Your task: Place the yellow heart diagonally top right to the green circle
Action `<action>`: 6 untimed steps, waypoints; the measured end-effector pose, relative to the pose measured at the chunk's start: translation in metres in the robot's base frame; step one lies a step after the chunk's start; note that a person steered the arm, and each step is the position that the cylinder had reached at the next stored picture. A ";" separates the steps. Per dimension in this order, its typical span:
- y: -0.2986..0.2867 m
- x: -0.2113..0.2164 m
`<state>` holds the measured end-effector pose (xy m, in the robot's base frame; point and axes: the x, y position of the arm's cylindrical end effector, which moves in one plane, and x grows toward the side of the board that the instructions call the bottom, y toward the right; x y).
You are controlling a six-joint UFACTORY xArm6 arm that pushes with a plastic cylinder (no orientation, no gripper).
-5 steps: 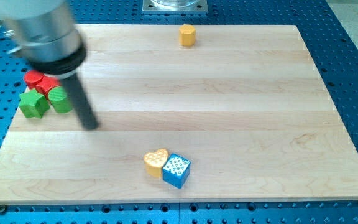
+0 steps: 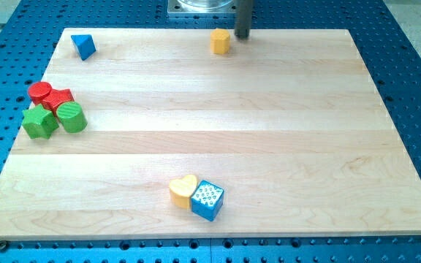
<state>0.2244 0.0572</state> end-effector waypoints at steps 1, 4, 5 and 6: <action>-0.013 0.030; -0.035 0.070; -0.014 0.071; -0.007 0.013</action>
